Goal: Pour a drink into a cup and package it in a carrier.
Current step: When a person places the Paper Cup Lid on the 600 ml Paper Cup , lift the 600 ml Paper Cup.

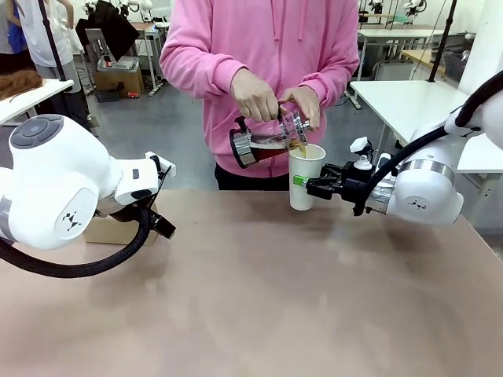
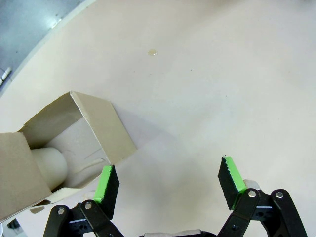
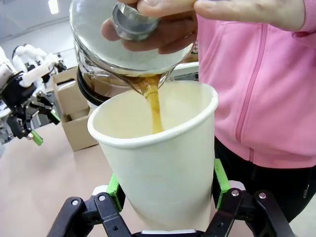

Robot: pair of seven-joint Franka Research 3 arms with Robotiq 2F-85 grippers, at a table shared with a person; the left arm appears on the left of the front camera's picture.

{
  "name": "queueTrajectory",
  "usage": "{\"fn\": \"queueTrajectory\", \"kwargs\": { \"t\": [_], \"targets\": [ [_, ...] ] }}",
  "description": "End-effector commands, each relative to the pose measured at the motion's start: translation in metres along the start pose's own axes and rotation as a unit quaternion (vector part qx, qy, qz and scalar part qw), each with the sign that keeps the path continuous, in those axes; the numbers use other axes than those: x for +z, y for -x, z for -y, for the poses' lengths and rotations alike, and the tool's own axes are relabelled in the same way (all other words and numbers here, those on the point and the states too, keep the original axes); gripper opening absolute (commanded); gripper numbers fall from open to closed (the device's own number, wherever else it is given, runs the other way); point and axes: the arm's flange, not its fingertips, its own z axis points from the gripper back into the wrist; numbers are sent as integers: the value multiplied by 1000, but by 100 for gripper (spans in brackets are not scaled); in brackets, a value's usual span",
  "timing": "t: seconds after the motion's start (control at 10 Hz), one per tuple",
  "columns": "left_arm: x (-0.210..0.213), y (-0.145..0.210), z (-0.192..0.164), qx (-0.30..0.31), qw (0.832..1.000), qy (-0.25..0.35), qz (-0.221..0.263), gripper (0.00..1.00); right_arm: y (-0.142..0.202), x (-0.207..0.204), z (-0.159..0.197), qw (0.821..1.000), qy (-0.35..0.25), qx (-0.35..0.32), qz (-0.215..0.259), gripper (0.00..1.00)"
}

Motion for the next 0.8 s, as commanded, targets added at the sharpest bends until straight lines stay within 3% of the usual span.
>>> {"fn": "queueTrajectory", "kwargs": {
  "t": [0.0, 0.7],
  "targets": [
    [0, 0, 0, 1, 1000, 1, 1, 100, -2, 1, -5, 1000, 4, 5, -5, 80],
    [0, 0, 0, 1, 1000, 1, 1, 100, -2, 1, -5, 1000, 4, 5, -5, 80]
  ]
}}
